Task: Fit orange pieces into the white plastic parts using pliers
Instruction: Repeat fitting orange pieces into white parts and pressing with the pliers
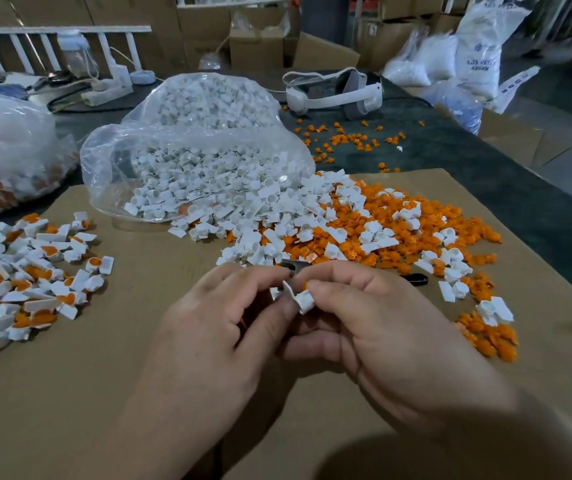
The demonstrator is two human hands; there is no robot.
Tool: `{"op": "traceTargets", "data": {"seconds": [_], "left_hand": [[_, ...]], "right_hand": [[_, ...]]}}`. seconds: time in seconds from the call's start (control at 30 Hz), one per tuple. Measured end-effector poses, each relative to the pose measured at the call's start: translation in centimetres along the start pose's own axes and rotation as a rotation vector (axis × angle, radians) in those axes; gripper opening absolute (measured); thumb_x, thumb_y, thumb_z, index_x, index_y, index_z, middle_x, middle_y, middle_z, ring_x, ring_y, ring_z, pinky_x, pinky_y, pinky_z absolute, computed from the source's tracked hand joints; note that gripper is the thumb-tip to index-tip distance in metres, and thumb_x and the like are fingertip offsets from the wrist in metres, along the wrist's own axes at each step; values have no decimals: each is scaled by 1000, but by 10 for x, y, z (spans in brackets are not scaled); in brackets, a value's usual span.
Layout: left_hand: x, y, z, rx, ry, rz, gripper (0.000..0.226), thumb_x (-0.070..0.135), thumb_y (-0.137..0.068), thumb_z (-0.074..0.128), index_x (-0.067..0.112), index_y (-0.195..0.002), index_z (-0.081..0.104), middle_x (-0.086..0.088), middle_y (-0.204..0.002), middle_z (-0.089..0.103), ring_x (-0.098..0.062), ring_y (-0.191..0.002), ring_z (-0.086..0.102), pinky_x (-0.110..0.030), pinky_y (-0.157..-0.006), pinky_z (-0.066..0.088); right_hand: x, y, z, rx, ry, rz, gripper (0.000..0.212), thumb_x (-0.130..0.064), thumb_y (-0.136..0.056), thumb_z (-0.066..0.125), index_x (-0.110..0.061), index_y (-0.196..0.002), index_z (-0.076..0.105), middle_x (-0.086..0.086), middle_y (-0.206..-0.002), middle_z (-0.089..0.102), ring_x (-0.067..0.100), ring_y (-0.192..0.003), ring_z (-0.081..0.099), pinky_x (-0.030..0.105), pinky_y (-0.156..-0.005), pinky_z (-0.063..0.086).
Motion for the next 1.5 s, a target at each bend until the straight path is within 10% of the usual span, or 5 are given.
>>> {"op": "traceTargets", "data": {"seconds": [0.27, 0.5, 1.03, 1.5], "left_hand": [[9, -2, -4, 92, 78, 22, 12, 44, -72, 70, 36, -81, 69, 16, -92, 63, -1, -84, 61, -5, -70, 40], [-12, -1, -3, 139, 708, -340, 32, 43, -51, 77, 20, -72, 70, -5, -56, 60, -12, -47, 52, -18, -43, 43], [-6, -1, -2, 84, 869, -374, 23, 30, -58, 79, 20, -79, 76, -9, -61, 67, -15, -47, 61, -21, -41, 44], [-14, -1, 2, 76, 649, -357, 34, 32, -53, 91, 33, -82, 74, -3, -60, 62, -15, -53, 65, -22, -43, 47]], "right_hand": [[-4, 5, 11, -39, -159, 73, 20, -9, -100, 45, 1, -105, 61, 17, -76, 67, 22, -61, 68, 29, -53, 56], [-9, 5, 4, -84, -232, 61, 20, -14, -90, 55, -10, -93, 74, 10, -77, 61, 17, -59, 58, 28, -50, 51], [-8, 4, 8, -218, -342, 46, 16, -14, -89, 58, -8, -94, 72, 12, -76, 63, 17, -56, 61, 27, -47, 53], [-31, 29, 21, 194, 1251, -674, 17, -44, -93, 39, -38, -98, 54, -18, -79, 53, 1, -78, 54, 22, -57, 48]]}}
Point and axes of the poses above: each hand's wrist, its own y-axis away from the middle knuckle, its own z-axis out of the palm, x = y × z, the point moved 4 cm from there along -y, towards the middle knuckle
